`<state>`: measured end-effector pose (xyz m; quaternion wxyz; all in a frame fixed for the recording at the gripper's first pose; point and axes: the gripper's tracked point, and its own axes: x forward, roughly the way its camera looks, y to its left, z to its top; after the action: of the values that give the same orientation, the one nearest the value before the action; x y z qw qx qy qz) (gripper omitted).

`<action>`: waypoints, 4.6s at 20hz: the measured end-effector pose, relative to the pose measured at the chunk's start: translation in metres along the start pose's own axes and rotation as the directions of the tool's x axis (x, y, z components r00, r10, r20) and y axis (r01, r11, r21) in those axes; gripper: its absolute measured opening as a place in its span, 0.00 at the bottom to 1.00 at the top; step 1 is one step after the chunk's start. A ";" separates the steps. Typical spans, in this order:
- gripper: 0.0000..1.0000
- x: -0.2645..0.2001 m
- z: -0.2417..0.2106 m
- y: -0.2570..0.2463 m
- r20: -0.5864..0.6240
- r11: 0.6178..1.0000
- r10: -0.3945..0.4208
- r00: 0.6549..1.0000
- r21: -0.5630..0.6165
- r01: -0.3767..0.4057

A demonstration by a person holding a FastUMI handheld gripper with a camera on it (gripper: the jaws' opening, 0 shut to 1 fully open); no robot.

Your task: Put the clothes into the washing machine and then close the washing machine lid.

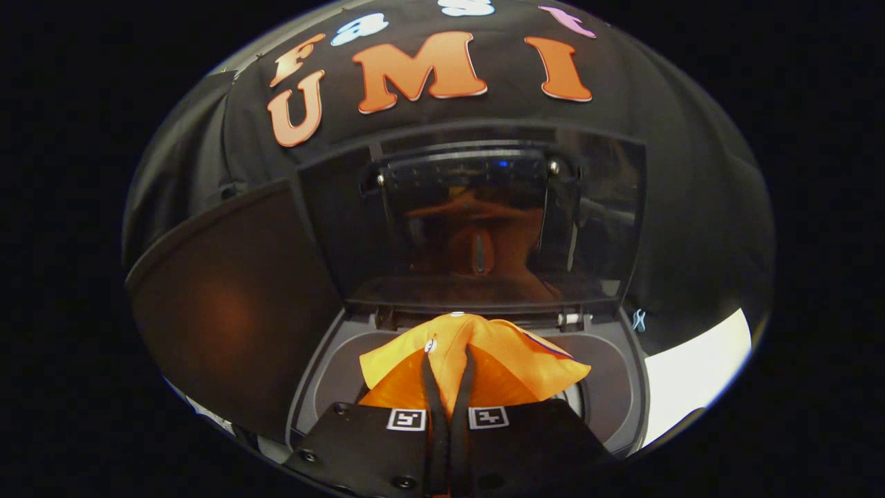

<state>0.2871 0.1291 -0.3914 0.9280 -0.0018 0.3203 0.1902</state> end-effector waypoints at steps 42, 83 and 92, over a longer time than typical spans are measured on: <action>0.99 -0.142 0.179 0.026 0.359 0.997 -0.075 0.930 0.012 0.076; 1.00 0.037 0.257 0.000 0.214 0.990 -0.120 0.970 -0.043 0.132; 1.00 -0.018 0.211 0.012 0.247 0.989 -0.127 0.961 -0.038 0.140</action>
<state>0.3954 0.1600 -0.2122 0.9707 -0.0255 0.1974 0.1346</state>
